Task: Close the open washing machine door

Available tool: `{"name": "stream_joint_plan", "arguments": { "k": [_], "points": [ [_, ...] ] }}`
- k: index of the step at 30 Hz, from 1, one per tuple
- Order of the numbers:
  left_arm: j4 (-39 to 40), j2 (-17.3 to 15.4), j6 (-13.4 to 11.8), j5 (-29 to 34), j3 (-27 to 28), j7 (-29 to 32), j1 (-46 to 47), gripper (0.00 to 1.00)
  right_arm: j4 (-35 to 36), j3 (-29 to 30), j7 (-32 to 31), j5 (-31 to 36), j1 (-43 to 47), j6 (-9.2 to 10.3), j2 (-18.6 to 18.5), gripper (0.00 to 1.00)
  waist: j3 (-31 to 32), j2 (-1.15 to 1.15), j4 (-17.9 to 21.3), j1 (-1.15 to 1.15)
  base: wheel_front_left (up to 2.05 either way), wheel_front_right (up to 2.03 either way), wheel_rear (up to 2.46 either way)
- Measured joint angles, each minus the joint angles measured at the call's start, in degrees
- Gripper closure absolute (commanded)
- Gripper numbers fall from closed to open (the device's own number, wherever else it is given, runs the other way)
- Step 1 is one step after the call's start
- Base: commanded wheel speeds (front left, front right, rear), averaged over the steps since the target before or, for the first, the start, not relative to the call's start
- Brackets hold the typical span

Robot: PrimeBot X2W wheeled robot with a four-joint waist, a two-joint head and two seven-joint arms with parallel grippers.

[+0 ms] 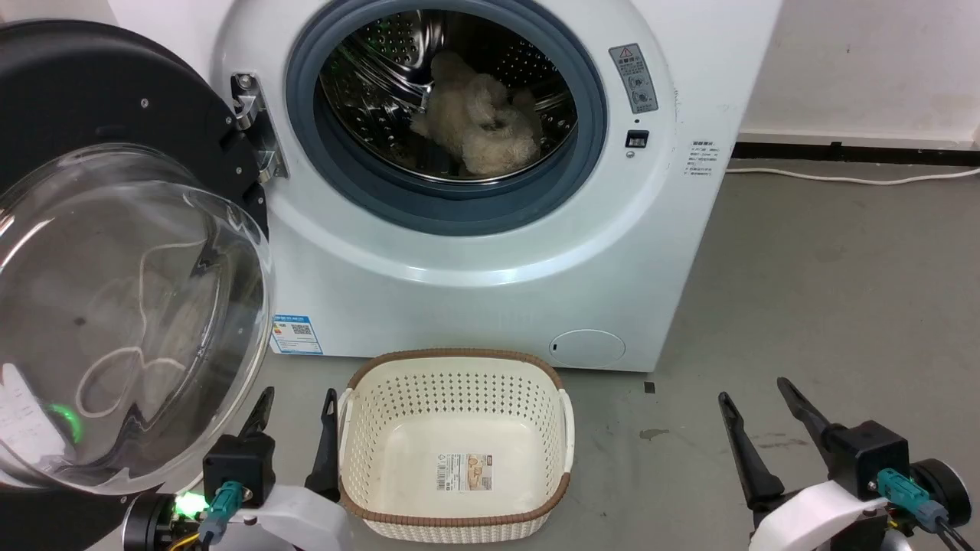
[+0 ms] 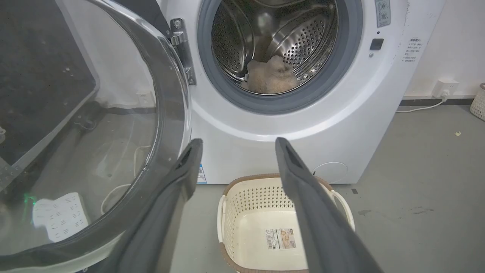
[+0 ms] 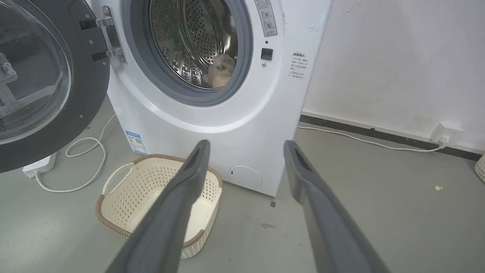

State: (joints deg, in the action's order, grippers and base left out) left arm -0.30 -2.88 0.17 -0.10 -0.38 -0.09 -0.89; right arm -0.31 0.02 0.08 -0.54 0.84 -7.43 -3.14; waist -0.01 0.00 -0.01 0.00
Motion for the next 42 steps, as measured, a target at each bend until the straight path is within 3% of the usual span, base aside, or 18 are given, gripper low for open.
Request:
{"name": "stream_joint_plan", "arguments": {
  "k": [19, 27, 31, 42],
  "points": [
    [-0.01, -0.47, 0.0, 0.01, -1.45, -2.49, -0.01, 0.0, 0.03, -0.55, 2.42, 0.0, 0.18, 0.0, -0.04, 0.0, 0.76, 0.0, -3.93, 0.0, 0.0, 0.0, 0.0],
    [0.54, -1.23, -0.25, 0.0, -1.77, -3.5, -0.05, 0.0, -0.16, -3.14, 3.56, -0.24, 0.21, 0.0, -0.82, 0.0, 0.81, 0.0, -7.3, 0.0, 0.0, 0.0, 0.0],
    [1.93, -1.29, -1.59, -0.01, -1.63, -4.46, -0.86, 0.0, -1.37, -5.86, 4.37, -1.32, -1.28, 0.0, -1.81, 0.0, 0.32, 0.0, -9.6, 0.0, -0.05, -0.05, -0.05],
    [2.91, -1.68, -2.27, 0.0, -2.2, -5.66, -1.7, 0.0, -2.45, -8.03, 5.75, -1.56, -2.28, 0.0, -2.27, 0.0, 0.43, 0.0, -12.11, 0.0, -0.07, -0.07, -0.07]
  ]
}}
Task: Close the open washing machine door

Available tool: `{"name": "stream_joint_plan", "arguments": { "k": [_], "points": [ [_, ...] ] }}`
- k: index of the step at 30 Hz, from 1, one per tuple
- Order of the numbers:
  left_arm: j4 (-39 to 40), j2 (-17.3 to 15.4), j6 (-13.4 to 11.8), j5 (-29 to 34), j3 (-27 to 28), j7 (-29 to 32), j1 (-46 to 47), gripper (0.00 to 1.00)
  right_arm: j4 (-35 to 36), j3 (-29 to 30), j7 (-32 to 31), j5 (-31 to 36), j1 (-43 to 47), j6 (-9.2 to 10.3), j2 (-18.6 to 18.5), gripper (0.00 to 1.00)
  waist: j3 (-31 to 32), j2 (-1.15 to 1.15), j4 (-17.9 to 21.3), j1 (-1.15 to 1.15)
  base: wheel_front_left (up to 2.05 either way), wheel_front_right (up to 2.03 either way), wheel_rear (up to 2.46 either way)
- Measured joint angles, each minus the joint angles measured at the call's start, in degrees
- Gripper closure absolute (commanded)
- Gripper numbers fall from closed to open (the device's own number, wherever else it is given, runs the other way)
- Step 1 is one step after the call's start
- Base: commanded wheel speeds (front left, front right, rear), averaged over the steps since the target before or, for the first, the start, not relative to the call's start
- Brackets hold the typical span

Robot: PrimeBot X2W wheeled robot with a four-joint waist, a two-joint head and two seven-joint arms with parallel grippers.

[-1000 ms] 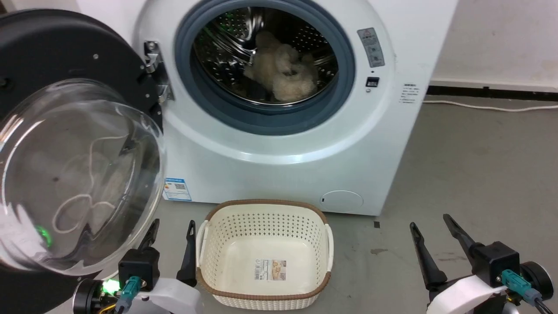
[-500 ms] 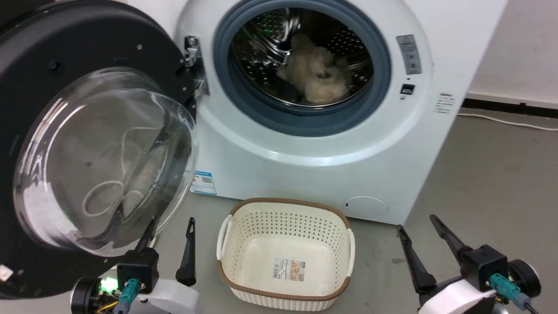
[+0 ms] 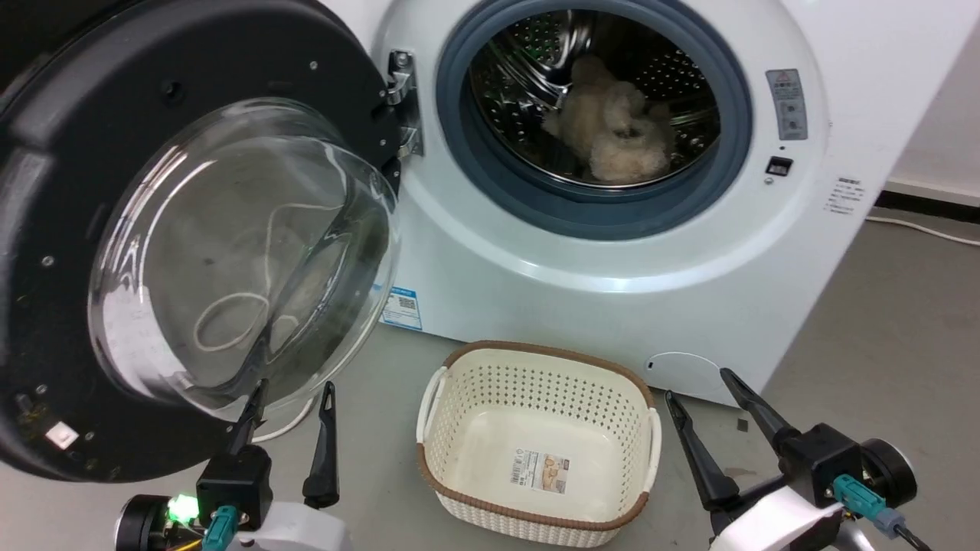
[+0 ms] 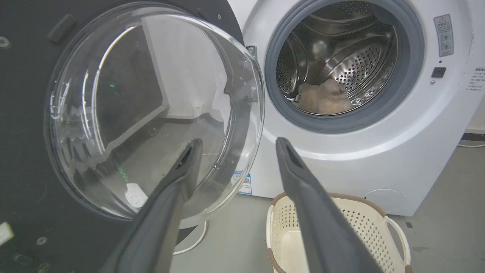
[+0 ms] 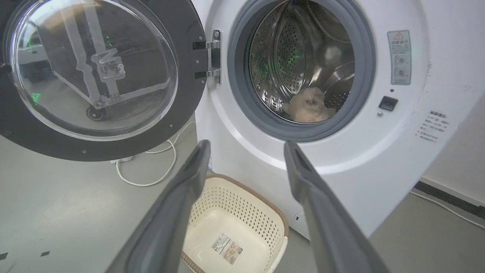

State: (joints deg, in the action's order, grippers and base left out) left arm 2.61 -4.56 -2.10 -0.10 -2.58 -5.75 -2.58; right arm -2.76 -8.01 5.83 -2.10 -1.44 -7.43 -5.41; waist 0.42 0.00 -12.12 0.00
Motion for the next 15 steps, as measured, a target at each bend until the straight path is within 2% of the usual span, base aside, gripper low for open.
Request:
{"name": "stream_joint_plan", "arguments": {
  "k": [15],
  "points": [
    [1.23, -1.58, -0.86, 0.0, -0.37, -1.89, -0.96, 0.0, -0.01, -2.5, 1.85, -0.01, 0.02, 0.0, 0.0, 0.0, 0.19, 0.0, -3.43, 0.0, 0.0, 0.0, 0.0]
  ]
}}
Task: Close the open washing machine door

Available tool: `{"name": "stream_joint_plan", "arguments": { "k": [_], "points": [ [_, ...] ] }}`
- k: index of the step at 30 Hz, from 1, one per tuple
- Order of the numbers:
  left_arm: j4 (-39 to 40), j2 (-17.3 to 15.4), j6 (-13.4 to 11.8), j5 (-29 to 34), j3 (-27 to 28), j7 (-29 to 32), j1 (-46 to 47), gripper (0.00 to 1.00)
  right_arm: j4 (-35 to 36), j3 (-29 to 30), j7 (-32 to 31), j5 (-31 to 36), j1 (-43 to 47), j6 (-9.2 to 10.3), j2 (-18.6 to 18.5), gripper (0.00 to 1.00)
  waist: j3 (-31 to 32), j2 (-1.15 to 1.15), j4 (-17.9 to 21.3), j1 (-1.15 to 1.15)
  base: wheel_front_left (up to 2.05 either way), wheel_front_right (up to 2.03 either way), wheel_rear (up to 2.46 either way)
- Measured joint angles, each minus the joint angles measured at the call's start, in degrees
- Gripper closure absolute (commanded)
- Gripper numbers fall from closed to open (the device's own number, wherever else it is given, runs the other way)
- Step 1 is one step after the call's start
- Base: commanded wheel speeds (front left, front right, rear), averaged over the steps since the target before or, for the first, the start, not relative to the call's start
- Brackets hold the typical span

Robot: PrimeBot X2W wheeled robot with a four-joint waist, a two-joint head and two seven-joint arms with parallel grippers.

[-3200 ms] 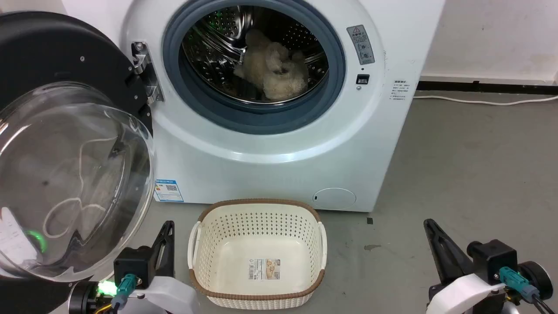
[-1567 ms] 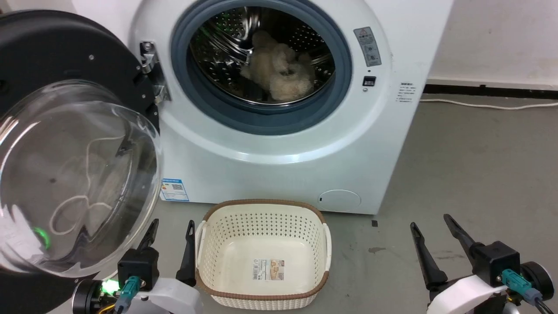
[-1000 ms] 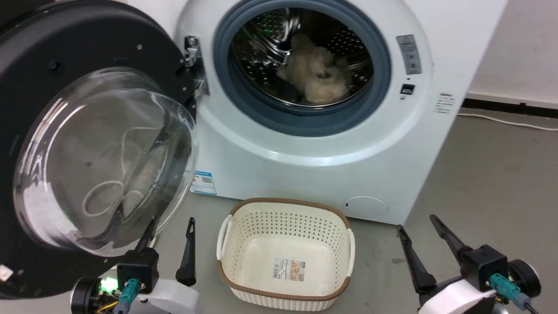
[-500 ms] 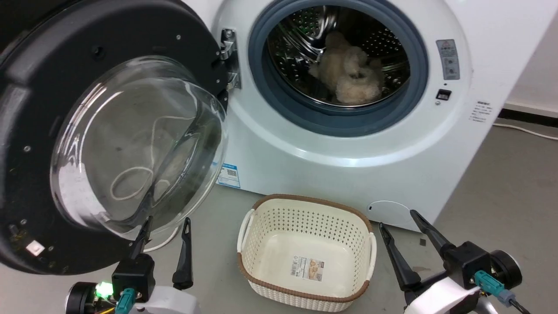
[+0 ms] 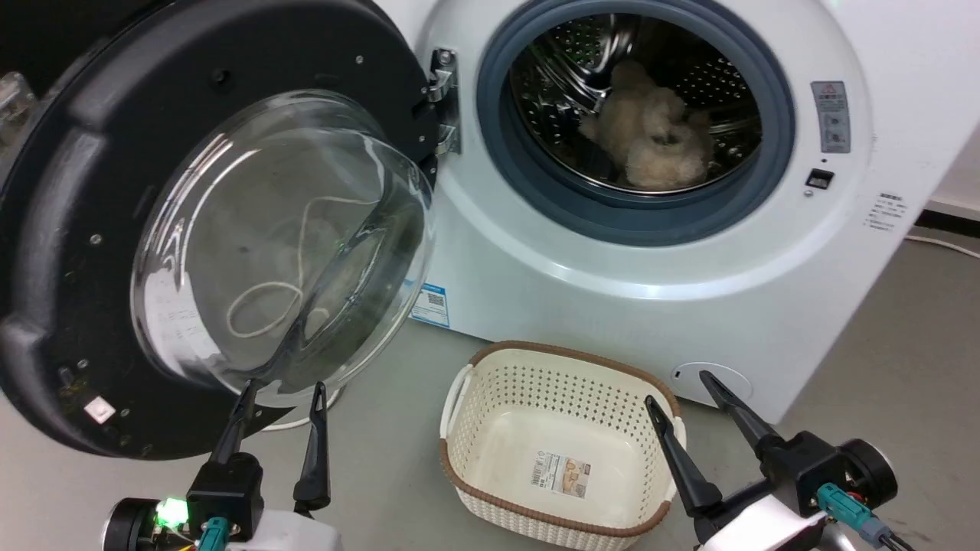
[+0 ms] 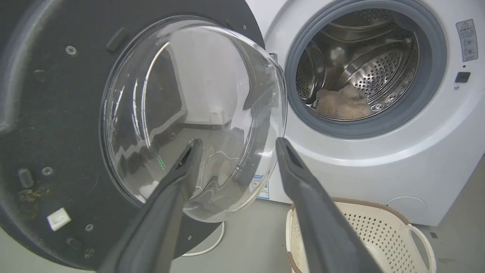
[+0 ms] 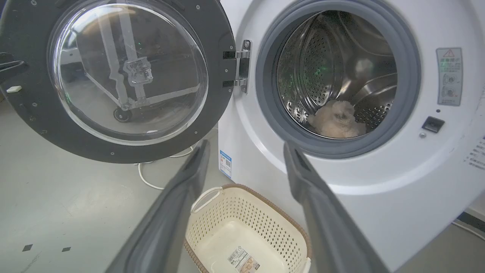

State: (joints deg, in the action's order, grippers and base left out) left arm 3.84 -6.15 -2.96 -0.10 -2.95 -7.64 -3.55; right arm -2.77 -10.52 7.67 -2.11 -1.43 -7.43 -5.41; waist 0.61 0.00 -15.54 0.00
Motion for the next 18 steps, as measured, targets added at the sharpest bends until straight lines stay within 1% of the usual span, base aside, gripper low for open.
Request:
{"name": "stream_joint_plan", "arguments": {
  "k": [8, 18],
  "points": [
    [0.65, -0.23, -0.93, -0.13, -0.1, -0.92, -0.39, 0.0, -0.1, -1.38, 0.66, -0.74, 0.0, 0.0, -0.32, 0.0, -0.14, 0.0, -2.0, 0.0, 0.0, 0.0, 0.0],
    [1.09, -0.37, -1.49, -0.62, 0.0, -2.09, -1.21, 0.0, -0.44, -3.23, 2.08, -1.51, -0.01, 0.0, -0.98, 0.0, -0.33, 0.0, -4.51, 0.0, 0.0, 0.0, 0.0]
  ]
}}
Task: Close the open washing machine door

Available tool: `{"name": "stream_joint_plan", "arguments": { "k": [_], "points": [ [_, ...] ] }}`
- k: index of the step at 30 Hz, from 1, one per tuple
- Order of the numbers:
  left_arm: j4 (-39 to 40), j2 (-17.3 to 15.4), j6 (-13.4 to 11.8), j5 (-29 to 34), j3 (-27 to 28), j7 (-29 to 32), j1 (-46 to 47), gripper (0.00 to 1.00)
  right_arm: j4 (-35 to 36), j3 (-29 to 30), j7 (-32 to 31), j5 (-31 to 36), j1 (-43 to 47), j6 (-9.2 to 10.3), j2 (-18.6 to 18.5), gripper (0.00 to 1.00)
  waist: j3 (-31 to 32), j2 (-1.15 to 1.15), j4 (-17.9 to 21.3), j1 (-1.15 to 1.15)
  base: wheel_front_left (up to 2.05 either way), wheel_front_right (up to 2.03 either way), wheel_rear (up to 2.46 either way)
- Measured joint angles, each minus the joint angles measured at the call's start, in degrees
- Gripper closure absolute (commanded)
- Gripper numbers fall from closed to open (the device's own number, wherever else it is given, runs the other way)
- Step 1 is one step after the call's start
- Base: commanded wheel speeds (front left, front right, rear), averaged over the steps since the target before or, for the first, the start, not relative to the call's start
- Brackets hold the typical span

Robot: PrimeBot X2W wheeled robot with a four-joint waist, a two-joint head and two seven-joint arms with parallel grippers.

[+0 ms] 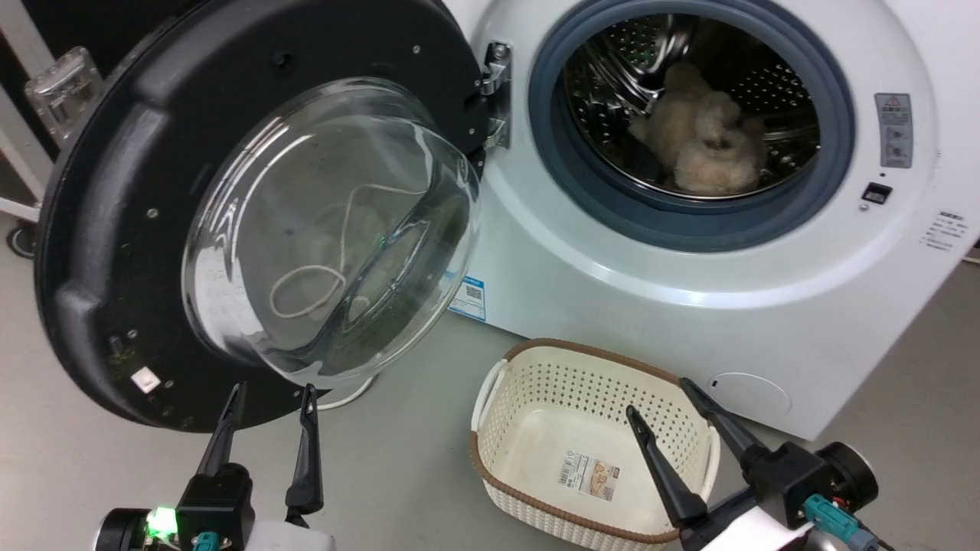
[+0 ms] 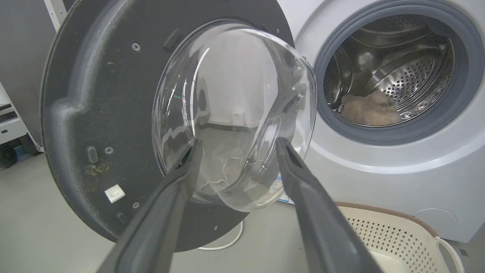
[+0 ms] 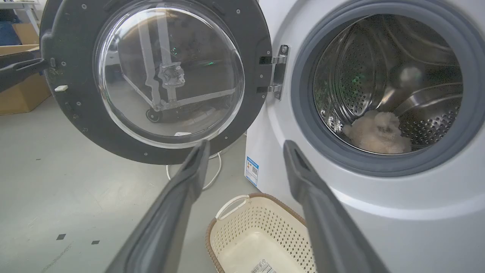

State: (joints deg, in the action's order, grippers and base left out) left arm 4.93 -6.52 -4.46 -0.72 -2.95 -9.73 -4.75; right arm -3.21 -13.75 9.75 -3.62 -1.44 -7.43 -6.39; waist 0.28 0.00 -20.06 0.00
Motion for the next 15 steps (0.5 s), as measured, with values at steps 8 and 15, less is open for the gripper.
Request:
{"name": "stream_joint_plan", "arguments": {
  "k": [8, 15],
  "points": [
    [0.56, -0.15, -0.48, -0.08, 0.16, -0.92, -0.32, 0.0, -0.36, -1.42, 0.96, -0.23, 0.0, 0.0, -0.3, 0.0, 0.18, 0.0, -1.79, 0.0, 0.0, 0.0, 0.0],
    [1.09, -0.3, -0.48, -0.77, 0.21, -1.6, -0.63, 0.45, -0.43, -2.23, 1.69, -0.48, 0.0, 0.0, -0.55, 0.0, 0.23, 0.0, -3.42, 0.0, 0.0, 0.0, 0.0]
  ]
}}
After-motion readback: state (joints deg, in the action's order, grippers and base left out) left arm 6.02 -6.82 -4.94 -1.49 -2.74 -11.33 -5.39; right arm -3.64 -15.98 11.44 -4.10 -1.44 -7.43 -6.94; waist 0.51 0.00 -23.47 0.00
